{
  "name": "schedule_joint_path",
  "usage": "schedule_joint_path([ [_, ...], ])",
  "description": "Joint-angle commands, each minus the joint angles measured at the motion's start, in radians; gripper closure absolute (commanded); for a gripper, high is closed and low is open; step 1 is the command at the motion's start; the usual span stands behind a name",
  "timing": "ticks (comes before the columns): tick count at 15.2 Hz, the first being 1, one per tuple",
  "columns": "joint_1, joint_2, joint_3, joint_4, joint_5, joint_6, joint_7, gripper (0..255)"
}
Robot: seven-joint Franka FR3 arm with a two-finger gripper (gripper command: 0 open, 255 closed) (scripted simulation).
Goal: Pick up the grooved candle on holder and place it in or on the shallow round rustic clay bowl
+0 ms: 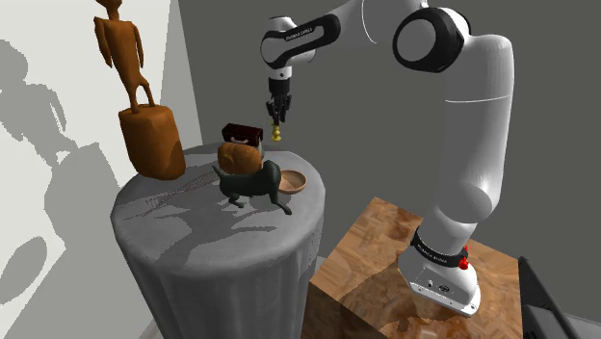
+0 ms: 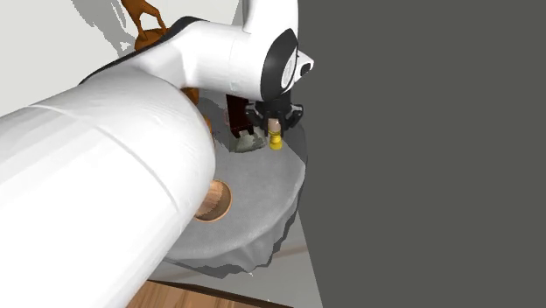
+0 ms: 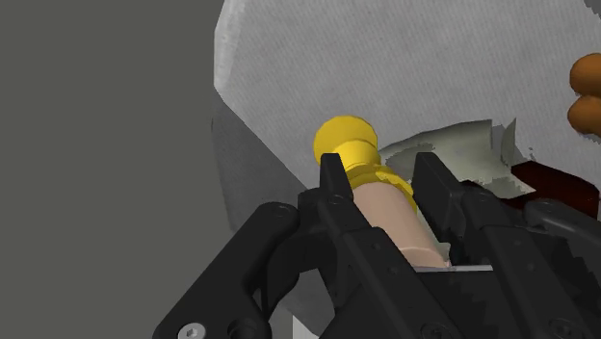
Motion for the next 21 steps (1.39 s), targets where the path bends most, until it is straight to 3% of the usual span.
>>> schedule_joint_path([
  [1,0.002,-0.003,0.001,0.025,0.0,-0.028,0.002,255],
  [7,0.002,-0.012,0.0,0.082,-0.001,-0.094,0.001,255],
  [13,0.052,-0.231,0.027,-0.193,-0.017,-0.04,0.081,255],
  [21,0.11,-0.489,0.087,-0.464,-0.016,-0.03,0.199,255],
])
